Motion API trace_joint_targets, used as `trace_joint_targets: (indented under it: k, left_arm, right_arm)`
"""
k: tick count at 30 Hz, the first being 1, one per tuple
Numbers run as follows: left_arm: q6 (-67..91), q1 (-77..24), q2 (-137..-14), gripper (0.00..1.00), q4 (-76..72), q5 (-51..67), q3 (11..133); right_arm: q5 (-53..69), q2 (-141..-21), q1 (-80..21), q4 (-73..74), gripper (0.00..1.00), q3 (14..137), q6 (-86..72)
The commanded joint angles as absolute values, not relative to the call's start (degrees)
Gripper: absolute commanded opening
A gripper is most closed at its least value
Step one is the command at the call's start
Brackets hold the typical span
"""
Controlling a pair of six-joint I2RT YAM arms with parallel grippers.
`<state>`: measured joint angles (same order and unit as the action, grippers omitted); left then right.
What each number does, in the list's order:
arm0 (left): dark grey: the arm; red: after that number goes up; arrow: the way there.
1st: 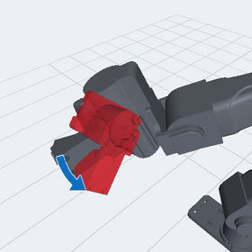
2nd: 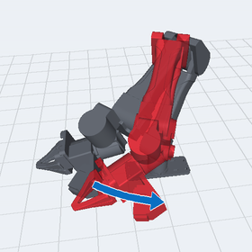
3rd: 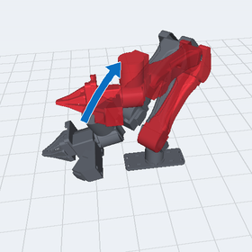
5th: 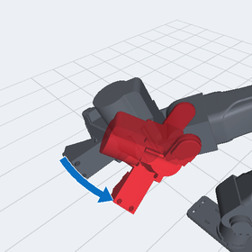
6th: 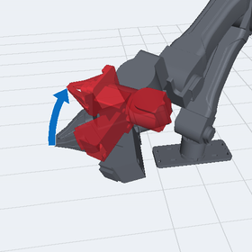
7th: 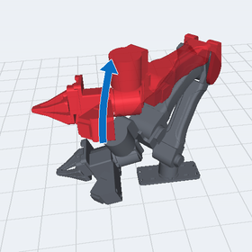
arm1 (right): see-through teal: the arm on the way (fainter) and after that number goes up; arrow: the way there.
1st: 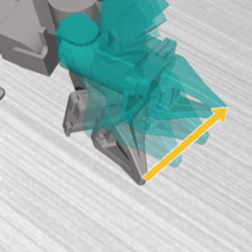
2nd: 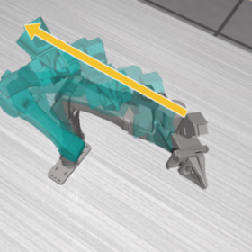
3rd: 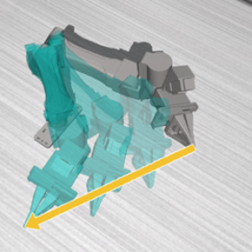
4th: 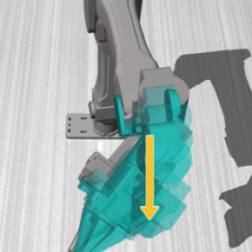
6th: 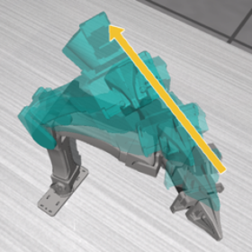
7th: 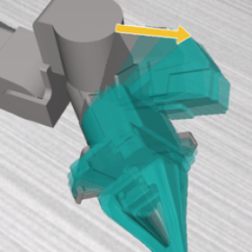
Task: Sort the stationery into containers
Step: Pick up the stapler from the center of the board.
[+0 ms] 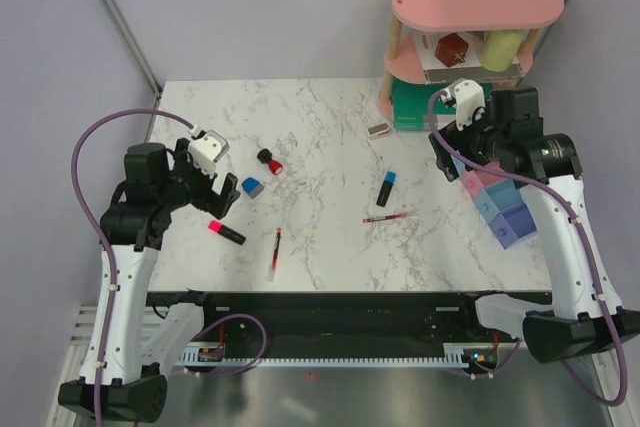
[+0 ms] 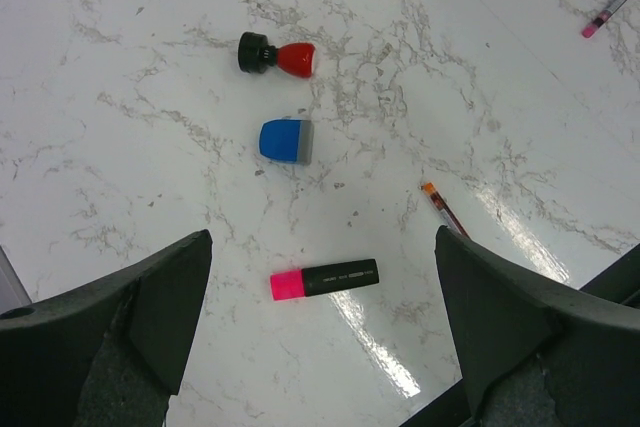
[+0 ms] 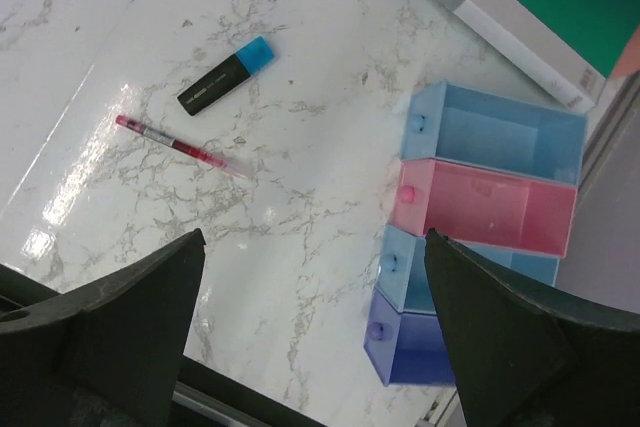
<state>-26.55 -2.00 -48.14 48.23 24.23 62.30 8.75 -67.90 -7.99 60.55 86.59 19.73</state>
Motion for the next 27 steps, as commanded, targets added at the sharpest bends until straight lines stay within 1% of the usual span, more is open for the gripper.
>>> trace_joint_targets:
  k: [1, 8, 14, 18, 27]
  left_arm:
    - [-29.71, -1.93, -50.01, 0.99, 48.69, 27.51, 63.1]
    - [-29.62, -2.02, -50.19, 0.99, 48.78, 26.72, 62.32]
    - [-30.06, -2.02, -50.36, 0.99, 49.04, 25.05, 61.87]
    - [-30.67, -2.02, -50.97, 0.99, 49.39, 23.65, 62.58]
    - [-30.67, -2.02, -52.73, 0.99, 49.83, 21.27, 64.25]
  right_arm:
    - [10.48, -73.55, -12.12, 60.91, 0.98, 86.66, 28.99]
    - [8.7, -89.27, -19.59, 60.21, 0.98, 91.93, 37.08]
    - [9.05, -100.8, -20.39, 53.02, 0.98, 100.0, 44.56]
    - [11.68, -107.04, -20.39, 49.75, 0.98, 104.14, 51.31]
    - [13.98, -123.9, -20.39, 46.41, 0.96, 118.38, 54.23]
